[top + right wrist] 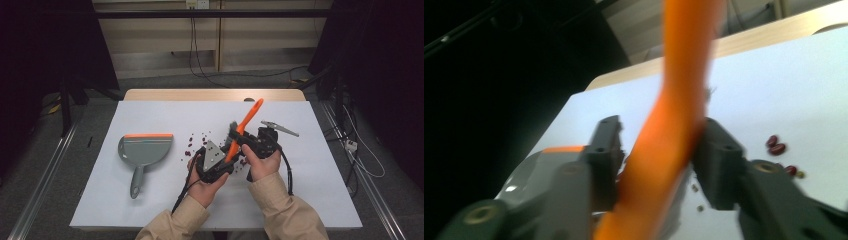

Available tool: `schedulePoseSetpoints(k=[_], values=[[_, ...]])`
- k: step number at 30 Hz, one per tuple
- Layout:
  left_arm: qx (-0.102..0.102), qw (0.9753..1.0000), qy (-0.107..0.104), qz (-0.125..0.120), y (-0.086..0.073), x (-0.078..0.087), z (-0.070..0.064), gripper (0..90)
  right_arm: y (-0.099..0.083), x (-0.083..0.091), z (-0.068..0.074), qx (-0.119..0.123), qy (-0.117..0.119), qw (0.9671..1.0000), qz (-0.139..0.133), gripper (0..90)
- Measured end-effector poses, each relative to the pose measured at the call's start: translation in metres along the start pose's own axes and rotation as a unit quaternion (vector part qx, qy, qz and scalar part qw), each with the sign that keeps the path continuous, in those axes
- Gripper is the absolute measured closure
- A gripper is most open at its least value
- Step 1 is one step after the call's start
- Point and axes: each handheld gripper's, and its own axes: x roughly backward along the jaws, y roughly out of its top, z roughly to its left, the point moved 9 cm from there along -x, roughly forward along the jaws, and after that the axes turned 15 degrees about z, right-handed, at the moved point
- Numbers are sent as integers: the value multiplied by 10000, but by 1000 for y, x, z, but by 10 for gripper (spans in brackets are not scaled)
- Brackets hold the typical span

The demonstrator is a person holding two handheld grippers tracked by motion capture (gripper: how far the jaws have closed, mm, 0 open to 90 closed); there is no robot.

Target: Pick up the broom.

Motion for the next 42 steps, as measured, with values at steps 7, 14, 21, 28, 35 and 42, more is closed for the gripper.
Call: schedulePoseSetpoints(k=[7, 14, 21, 28, 35, 42], values=[[226, 9995, -230, 70, 0, 7, 10, 506, 7, 5, -11, 518, -312, 9982, -29, 713], [82, 9996, -279, 67, 0, 16, 23, 356, 20, 29, -32, 960, -693, 9929, 93, 712], [84, 9987, -483, 138, 0, 29, 35, 241, 23, 45, -61, 1152, -1004, 9874, 411, 711], [42, 9988, -455, 184, 4, 50, 52, 166, 19, 51, -85, 1238, -1235, 9804, 912, 710], [157, 9985, -479, 207, -2, 67, 73, 118, 15, 50, -109, 1220, -1616, 9707, 1291, 710], [205, 9987, -373, 293, -14, 79, 93, 112, 15, 43, -122, 1145, -1742, 9676, 1423, 710]])
